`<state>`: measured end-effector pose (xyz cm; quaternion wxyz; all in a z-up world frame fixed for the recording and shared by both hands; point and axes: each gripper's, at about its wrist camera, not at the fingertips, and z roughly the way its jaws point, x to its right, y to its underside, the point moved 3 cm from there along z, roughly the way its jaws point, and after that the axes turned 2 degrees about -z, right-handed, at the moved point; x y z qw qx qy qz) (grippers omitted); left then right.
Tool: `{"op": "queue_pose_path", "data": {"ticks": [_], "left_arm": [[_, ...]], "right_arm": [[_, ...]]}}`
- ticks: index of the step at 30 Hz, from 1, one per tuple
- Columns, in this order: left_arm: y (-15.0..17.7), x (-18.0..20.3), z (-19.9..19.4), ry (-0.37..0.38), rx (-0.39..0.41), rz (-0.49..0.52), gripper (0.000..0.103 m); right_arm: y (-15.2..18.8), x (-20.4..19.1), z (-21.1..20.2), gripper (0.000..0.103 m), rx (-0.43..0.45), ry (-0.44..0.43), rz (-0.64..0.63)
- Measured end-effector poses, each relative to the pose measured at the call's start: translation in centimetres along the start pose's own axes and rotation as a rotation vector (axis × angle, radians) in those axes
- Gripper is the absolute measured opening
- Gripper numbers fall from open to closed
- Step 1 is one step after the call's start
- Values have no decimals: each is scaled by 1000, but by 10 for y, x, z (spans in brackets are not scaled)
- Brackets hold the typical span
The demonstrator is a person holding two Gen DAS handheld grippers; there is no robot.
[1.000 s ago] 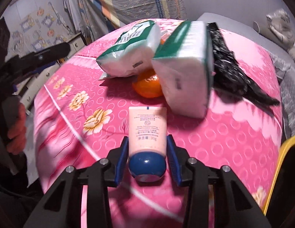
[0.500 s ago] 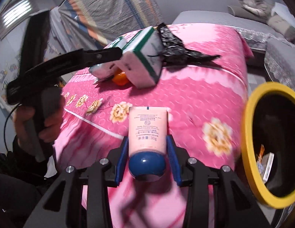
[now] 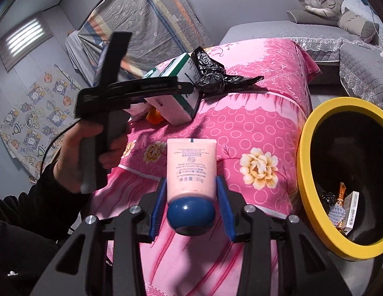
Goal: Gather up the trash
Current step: 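Grasp the green-and-white tissue pack with the left tool, then carry the pink tube and tissue pack over the yellow-rimmed bin with both tools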
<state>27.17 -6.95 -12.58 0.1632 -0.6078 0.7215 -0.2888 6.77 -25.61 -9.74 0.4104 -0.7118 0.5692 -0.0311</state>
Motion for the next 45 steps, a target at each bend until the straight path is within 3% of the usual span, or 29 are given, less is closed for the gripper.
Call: {"op": "queue_pose_path", "data": {"ticks": [5, 9, 24, 36, 45], "left_arm": [[-2, -7, 16, -57, -22, 4, 57], [-1, -9, 10, -55, -6, 8, 49], [42, -25, -83, 91, 115, 52, 47], [72, -53, -150, 91, 242, 32, 47], [73, -70, -198, 77, 375, 9, 47]], "right_arm": [[0, 5, -4, 37, 14, -4, 19], [-2, 4, -6, 37, 18, -2, 27], [-14, -12, -1, 37, 11, 19, -6], [-26, -34, -7, 37, 40, 17, -55], [-32, -43, -14, 37, 64, 24, -66]]}}
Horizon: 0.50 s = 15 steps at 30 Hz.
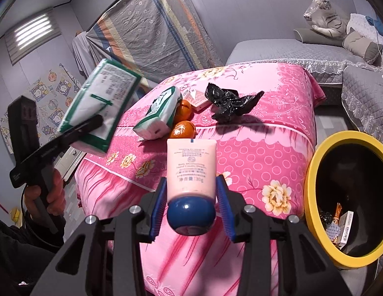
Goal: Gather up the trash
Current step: 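Carry the pink tube and tissue pack over the yellow-rimmed bin with both tools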
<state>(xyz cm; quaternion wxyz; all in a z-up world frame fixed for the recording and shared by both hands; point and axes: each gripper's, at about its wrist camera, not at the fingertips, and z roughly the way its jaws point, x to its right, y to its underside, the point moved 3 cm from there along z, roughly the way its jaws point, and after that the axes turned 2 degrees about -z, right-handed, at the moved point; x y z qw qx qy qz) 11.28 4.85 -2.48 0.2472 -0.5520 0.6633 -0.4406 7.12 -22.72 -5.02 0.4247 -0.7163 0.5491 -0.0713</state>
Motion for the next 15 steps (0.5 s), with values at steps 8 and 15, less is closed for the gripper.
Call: {"op": "queue_pose_path", "data": {"ticks": [8, 15], "left_arm": [[-11, -7, -20, -55, 71, 7, 47], [-8, 15, -4, -16, 37, 45, 47]], "right_arm": [[-3, 6, -9, 37, 33, 27, 16], [-6, 22, -19, 37, 63, 57, 47]]}}
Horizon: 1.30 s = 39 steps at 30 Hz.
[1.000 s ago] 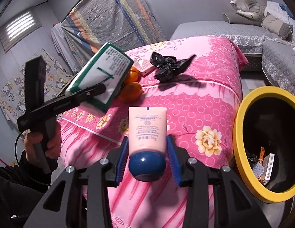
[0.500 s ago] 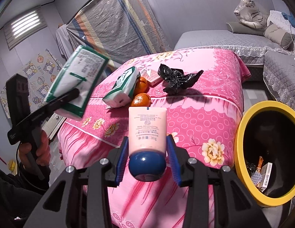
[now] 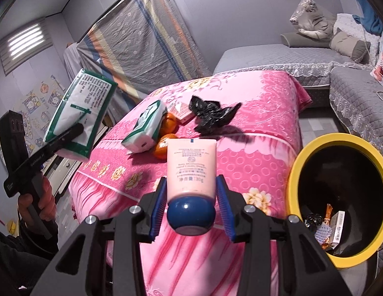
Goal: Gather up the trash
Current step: 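Carry the pink tube and tissue pack over the yellow-rimmed bin with both tools, then open both tools over the bin to drop the tube and tissue pack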
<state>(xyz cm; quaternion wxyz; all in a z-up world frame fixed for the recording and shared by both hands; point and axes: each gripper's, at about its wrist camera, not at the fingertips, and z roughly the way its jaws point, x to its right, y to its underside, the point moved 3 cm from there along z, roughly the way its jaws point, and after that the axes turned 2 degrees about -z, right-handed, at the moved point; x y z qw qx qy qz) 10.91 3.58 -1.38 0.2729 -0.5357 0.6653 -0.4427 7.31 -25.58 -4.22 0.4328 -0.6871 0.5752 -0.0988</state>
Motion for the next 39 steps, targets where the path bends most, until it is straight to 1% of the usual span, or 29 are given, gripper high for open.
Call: {"op": "queue_pose_path", "data": {"ticks": [3, 8, 13, 16, 17, 19, 23, 26, 29, 34, 39], "left_arm": [[0, 15, 16, 45, -29, 25, 47], [0, 58, 43, 131, -69, 97, 47], [-5, 112, 73, 223, -91, 179, 47], [-6, 148, 94, 308, -125, 212, 47], [-5, 158, 98, 324, -128, 223, 47], [-3, 184, 112, 355, -132, 261, 47], [6, 219, 138, 402, -170, 283, 47], [15, 242, 159, 412, -197, 300, 47], [24, 263, 178, 418, -233, 308, 47], [43, 284, 194, 431, -265, 340, 47], [57, 302, 208, 442, -296, 353, 48]], "right_arm": [[-2, 13, -7, 37, 23, 24, 29], [-7, 43, -23, 37, 73, 92, 85], [-8, 83, -47, 37, 145, 203, 159], [-7, 103, -59, 37, 177, 265, 188], [-5, 111, -64, 37, 187, 287, 204], [-2, 124, -67, 37, 196, 320, 227], [9, 150, -69, 37, 193, 356, 283], [18, 169, -65, 38, 181, 387, 321], [29, 190, -61, 38, 167, 393, 377], [42, 217, -59, 38, 156, 412, 444], [51, 230, -59, 38, 149, 419, 477]]}}
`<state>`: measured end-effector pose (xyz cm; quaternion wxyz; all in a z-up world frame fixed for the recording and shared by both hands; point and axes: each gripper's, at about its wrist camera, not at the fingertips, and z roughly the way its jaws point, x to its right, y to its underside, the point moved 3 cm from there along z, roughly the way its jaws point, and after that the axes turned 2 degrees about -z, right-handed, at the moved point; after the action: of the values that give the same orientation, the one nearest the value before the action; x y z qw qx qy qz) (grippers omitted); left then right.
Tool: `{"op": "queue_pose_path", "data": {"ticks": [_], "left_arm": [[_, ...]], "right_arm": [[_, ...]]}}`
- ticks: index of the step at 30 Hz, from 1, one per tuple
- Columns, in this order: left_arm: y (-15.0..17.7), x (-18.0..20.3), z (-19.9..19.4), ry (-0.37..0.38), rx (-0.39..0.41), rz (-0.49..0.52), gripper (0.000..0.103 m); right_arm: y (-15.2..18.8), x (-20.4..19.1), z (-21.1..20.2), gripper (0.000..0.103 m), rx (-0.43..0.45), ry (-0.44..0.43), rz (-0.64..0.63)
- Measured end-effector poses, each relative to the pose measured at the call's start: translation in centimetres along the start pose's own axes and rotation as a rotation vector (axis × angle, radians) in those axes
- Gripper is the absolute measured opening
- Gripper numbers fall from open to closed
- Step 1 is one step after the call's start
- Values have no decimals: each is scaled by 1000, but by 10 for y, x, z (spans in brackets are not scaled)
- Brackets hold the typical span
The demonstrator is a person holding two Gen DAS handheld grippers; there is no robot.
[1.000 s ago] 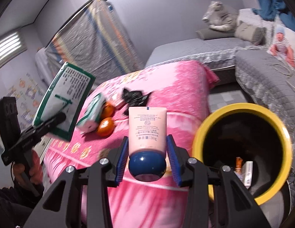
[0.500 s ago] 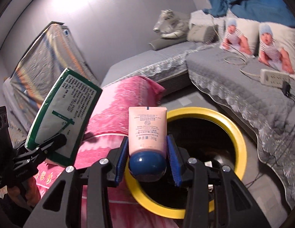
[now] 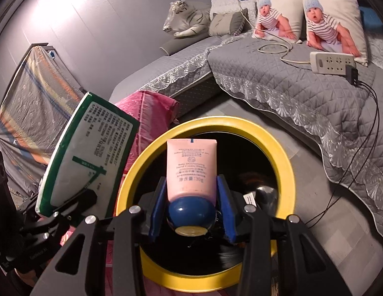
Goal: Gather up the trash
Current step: 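Open both tools over the bin to drop the tube and tissue pack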
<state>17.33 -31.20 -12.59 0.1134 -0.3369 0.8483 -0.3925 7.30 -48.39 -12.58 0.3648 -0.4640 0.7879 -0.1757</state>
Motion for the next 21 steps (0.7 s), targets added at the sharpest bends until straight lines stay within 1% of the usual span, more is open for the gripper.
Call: {"op": "queue_pose_path", "data": {"ticks": [4, 8, 9, 10, 11, 12, 13, 14, 15, 16, 18, 21], "left_arm": [[1, 0, 8, 13, -16, -15, 48], [1, -3, 8, 3, -10, -20, 48], [-1, -2, 8, 2, -9, -24, 49], [-1, -3, 6, 0, -6, -30, 52], [-2, -4, 2, -5, 12, -33, 57], [-4, -5, -1, -12, 23, -33, 63], [-5, -6, -4, -20, 35, -32, 65], [-7, -9, -10, -28, 54, -40, 71], [-8, -12, -13, -30, 62, -49, 78], [-9, -17, -17, -36, 70, -67, 80], [-11, -28, -23, -47, 77, -110, 89], [-11, -45, -33, -67, 82, -171, 92]], "right_arm": [[2, 6, 1, 38, -5, 7, 15], [1, 12, 1, 38, -1, 19, 29], [0, 13, 0, 39, 1, 27, 32], [-1, 15, 0, 39, 3, 43, 39], [-2, 18, -1, 44, 6, 51, 47], [-3, 21, -2, 49, 16, 56, 59], [-4, 24, -6, 59, 35, 66, 74], [-6, 26, -9, 63, 48, 75, 79], [-7, 27, -12, 63, 61, 82, 81], [-7, 28, -16, 63, 71, 86, 85], [-9, 31, -21, 63, 84, 91, 90], [-9, 26, -27, 64, 91, 82, 82]]}}
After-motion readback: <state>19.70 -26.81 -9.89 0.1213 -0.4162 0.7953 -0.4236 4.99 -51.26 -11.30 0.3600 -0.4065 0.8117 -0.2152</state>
